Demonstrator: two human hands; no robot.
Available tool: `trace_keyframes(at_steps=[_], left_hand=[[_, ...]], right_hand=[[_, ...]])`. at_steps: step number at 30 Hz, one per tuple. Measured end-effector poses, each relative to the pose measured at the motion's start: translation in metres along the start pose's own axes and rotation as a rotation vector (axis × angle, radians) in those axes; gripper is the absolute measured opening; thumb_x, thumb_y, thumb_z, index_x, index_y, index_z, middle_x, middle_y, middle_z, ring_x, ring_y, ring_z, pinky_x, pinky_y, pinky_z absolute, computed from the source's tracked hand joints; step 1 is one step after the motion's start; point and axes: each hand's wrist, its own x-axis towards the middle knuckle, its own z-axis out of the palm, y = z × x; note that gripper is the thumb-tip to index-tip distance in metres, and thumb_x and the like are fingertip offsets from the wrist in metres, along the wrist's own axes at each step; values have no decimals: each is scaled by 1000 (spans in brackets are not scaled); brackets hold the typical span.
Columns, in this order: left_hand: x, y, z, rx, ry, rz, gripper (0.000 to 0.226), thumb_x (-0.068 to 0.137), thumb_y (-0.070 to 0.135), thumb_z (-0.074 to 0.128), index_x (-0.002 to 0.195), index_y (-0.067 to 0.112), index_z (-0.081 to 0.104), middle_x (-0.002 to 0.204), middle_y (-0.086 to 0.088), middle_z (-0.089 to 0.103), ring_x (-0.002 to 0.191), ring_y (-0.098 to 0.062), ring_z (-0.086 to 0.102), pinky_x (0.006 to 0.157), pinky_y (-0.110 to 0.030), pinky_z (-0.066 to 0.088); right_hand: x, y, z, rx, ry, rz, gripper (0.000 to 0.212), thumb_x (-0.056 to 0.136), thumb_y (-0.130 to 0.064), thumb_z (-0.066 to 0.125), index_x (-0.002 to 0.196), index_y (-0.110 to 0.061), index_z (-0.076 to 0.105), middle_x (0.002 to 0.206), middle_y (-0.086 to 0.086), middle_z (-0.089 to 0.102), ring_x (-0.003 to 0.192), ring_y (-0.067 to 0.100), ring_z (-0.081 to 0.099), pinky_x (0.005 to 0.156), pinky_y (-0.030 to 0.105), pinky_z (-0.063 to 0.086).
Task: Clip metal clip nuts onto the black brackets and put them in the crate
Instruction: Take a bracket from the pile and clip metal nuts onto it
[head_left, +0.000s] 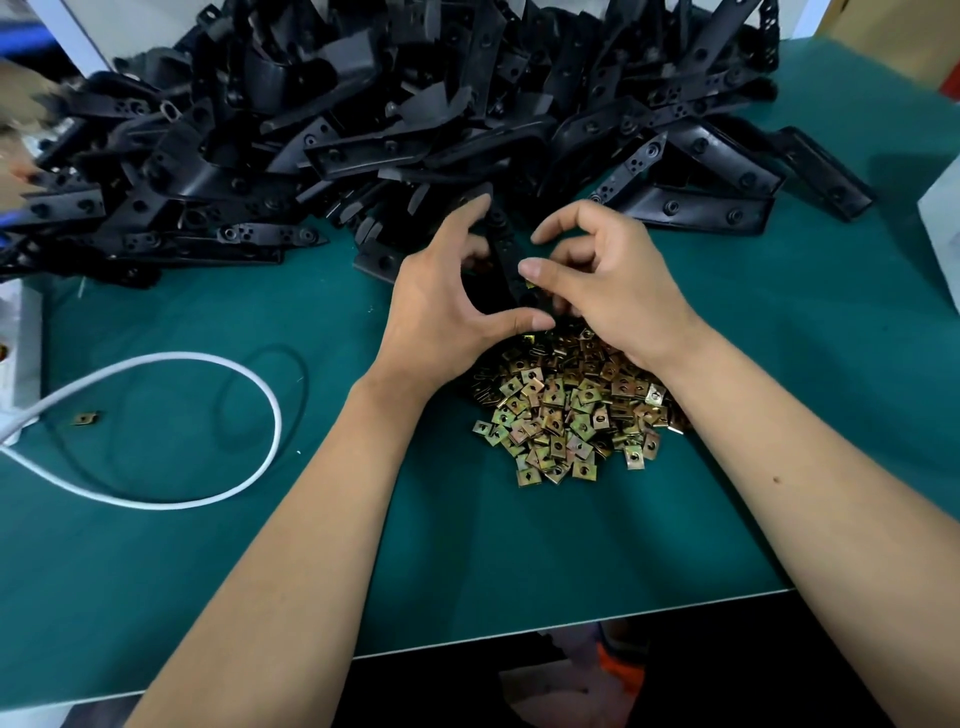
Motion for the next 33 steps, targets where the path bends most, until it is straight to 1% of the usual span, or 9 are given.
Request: trace_keyframes(at_steps=[4,8,12,14,17,20,24,29,33], left_hand=[[-1,4,1,46,5,4,122,56,79,78,156,18,40,121,0,69,117,-13,62,105,-33,50],[0,7,2,53,76,-18,120,58,76,79,154,16,42,118,0,69,112,-12,63,100,-26,49],[1,8,3,87,90,-44,119,58,74,81,154,16,41,117,1,70,111,-13,64,99,-30,50],[2,8,2,104,98,-57,118,59,72,83,154,16,40,116,0,70,111,-15,64,99,-33,51],[2,8,2,120,111,-82,118,59,72,83,154,17,40,114,1,69,109,-15,64,98,-35,52],[2,9,2,135,129,-93,117,60,71,83,154,17,40,113,2,68,108,-14,63,96,-33,52],[2,10,1,153,127,-105,117,60,69,85,155,19,38,116,4,67,110,-13,62,97,-31,51],[1,11,2,185,126,-81,117,61,69,85,154,17,38,116,2,66,110,-15,62,96,-32,51],[1,13,3,213,143,-90,118,60,72,84,154,17,39,116,1,67,108,-16,63,93,-29,50]], right_hand=[[-2,-1,3,-47,20,-6,27,91,-28,79,109,-15,64,72,8,72,59,13,58,60,30,48],[-1,-2,6,-88,109,41,21,91,-36,78,96,-17,71,70,0,72,58,4,59,59,28,49],[0,-5,5,-126,117,64,25,99,-35,66,80,-24,78,63,-10,68,55,-1,56,57,24,47],[0,-6,3,-90,108,97,28,103,-32,61,82,-25,78,68,-10,73,57,2,59,54,22,48],[0,-6,4,-95,83,149,30,105,-33,57,87,-22,79,83,-5,78,59,14,62,60,32,51],[0,-7,5,-109,92,146,31,105,-33,57,90,-20,80,83,-9,78,55,15,61,60,31,50],[-2,-8,4,-125,78,108,30,105,-31,57,92,-18,80,80,1,77,55,19,62,58,32,51],[-3,-9,8,-118,58,105,26,104,-29,58,89,-25,79,73,6,75,50,11,58,55,26,48],[-4,-10,8,-123,34,116,27,104,-29,57,90,-21,79,78,17,74,51,13,58,59,32,50]])
